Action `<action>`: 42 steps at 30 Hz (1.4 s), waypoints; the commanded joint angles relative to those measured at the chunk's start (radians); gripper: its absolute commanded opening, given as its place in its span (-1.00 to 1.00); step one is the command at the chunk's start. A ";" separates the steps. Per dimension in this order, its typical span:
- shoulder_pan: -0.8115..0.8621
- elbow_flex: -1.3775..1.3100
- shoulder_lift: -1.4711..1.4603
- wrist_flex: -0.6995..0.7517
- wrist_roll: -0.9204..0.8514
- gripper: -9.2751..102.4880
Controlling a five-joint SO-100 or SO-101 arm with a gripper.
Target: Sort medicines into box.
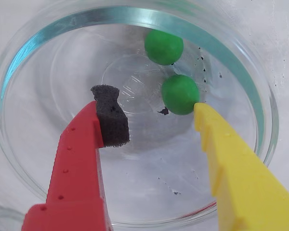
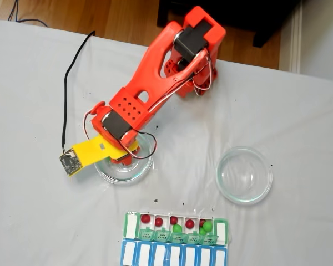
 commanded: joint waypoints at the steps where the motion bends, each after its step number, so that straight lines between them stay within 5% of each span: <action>1: 0.006 -0.008 0.008 -0.015 -0.005 -0.39; 42: 0.006 0.055 0.008 -0.094 0.002 -0.43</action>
